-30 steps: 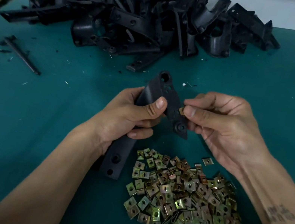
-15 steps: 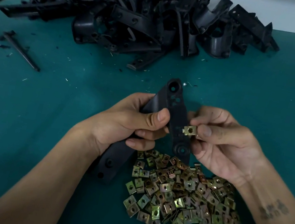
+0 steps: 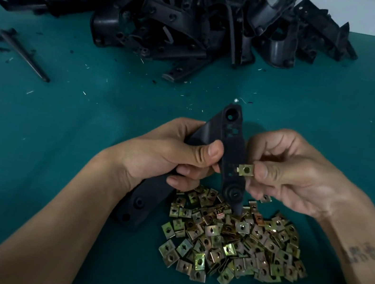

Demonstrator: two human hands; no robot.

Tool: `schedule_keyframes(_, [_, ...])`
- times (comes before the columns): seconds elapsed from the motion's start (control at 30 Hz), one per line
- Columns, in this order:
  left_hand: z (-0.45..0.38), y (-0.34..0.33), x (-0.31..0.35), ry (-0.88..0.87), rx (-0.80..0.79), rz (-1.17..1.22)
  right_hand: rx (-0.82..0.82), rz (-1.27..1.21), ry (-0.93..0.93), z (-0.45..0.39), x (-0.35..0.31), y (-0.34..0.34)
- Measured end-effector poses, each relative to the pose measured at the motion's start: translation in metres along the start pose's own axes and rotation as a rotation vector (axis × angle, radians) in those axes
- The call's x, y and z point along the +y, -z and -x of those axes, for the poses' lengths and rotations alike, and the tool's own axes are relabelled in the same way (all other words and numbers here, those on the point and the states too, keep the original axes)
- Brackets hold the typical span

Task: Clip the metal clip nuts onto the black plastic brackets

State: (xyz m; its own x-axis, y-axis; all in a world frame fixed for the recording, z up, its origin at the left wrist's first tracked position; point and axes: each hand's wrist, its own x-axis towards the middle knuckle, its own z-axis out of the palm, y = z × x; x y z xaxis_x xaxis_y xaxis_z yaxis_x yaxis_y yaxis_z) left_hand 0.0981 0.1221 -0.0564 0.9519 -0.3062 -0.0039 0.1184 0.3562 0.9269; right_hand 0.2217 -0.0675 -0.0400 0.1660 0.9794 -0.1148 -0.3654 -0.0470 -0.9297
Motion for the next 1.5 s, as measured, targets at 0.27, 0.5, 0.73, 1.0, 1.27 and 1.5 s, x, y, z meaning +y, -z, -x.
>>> schedule_keyframes(0.27, [-0.001,-0.001,-0.001,0.018,0.004,-0.027,0.106,0.311,0.044,0.002,0.004,-0.005])
schedule_keyframes(0.5, [0.000,-0.002,-0.003,0.020,-0.002,-0.010,0.045,0.464,0.049,-0.001,0.005,-0.004])
schedule_keyframes(0.73, [-0.002,0.001,-0.001,-0.009,0.113,0.017,0.229,0.651,-0.044,0.024,-0.015,0.016])
schedule_keyframes(1.0, [-0.002,0.003,0.000,-0.002,0.190,0.077,0.318,1.072,-0.298,0.035,-0.014,0.008])
schedule_keyframes(1.27, [-0.003,0.004,-0.002,-0.005,0.208,0.094,0.550,0.976,0.082,0.019,0.008,0.007])
schedule_keyframes(1.5, [-0.002,0.005,-0.002,0.000,0.176,0.156,0.708,0.648,0.339,-0.005,0.023,-0.001])
